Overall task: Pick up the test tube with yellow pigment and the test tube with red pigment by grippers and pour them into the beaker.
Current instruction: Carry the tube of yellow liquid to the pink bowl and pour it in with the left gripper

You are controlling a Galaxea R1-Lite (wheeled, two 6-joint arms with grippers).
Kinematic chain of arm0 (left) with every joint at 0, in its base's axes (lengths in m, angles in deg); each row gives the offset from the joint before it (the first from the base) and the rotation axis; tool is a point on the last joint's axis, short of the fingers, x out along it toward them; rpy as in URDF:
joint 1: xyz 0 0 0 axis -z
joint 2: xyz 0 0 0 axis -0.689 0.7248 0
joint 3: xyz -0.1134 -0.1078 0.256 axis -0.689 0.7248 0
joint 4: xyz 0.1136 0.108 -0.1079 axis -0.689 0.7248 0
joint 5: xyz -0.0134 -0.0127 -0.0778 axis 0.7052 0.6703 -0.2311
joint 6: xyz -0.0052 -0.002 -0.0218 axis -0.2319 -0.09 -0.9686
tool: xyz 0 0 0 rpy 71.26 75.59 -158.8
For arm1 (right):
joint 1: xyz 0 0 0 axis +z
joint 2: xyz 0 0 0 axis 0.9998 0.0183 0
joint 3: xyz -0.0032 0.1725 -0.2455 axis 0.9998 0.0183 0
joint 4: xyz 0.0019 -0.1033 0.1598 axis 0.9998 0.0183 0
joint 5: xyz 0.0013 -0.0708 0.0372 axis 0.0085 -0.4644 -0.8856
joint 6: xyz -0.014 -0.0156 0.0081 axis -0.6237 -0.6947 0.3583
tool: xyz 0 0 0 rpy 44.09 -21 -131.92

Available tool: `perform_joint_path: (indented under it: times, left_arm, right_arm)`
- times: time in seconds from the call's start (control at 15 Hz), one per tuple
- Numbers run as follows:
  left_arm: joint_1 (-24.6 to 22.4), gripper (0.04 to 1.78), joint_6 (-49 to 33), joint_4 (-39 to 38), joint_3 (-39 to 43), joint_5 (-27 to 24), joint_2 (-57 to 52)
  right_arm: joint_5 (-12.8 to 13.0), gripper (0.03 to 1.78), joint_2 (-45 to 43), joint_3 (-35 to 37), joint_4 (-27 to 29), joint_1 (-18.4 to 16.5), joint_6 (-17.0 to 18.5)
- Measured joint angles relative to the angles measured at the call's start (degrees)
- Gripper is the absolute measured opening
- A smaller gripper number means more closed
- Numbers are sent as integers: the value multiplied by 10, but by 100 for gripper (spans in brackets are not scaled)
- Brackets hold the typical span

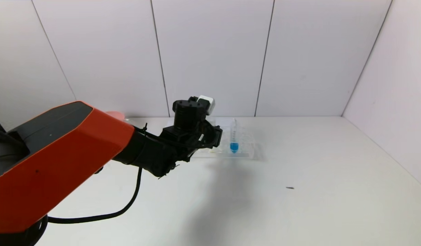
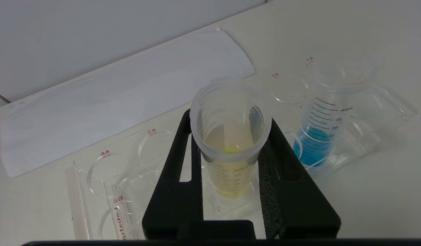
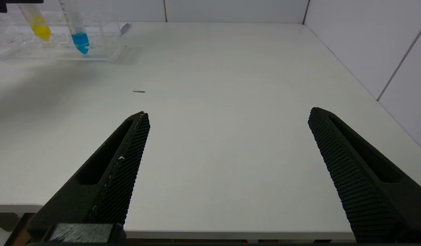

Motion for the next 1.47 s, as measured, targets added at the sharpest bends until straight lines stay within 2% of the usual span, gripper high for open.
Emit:
perform_joint_path:
  times: [1.47]
  left_arm:
    - [9,47,10,0,97,1,-178]
  right_arm:
    - [0,170,0,0,0,0,0]
